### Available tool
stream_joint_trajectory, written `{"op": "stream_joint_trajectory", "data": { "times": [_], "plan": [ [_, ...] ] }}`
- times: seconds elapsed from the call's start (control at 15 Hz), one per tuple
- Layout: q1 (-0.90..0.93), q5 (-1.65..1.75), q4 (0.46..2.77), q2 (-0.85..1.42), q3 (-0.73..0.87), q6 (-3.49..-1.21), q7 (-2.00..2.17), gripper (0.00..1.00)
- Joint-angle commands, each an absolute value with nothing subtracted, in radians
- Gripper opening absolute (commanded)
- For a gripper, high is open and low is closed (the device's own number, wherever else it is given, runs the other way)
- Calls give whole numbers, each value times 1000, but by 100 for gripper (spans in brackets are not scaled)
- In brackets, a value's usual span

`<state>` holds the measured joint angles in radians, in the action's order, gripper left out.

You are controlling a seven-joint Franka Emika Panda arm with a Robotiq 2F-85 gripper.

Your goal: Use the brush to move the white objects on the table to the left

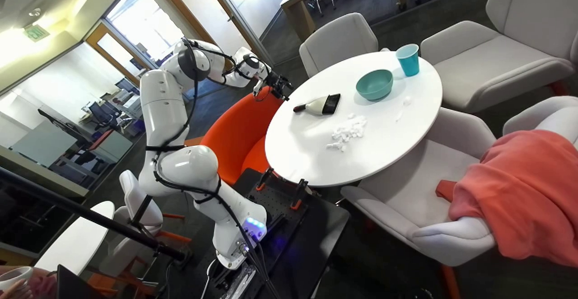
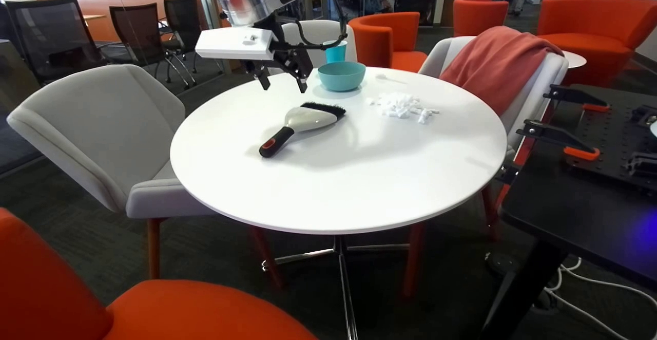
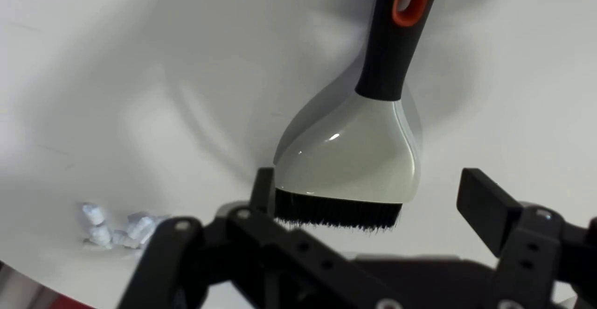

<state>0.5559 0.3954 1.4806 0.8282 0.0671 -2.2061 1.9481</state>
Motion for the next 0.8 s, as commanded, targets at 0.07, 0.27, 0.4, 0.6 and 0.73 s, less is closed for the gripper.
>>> {"op": "stream_joint_trajectory", "data": {
  "times": [0.07,0.27,0.4,0.6,0.73],
  "plan": [
    [624,430,1363,935,111,-2138,2113,100],
    [646,457,1314,1001,140,-2153,2180,100],
    [645,465,1286,1040,157,-2153,2197,100],
    [631,457,1238,1088,166,-2142,2183,100],
    [626,455,1208,1113,173,-2137,2174,100]
  ]
}}
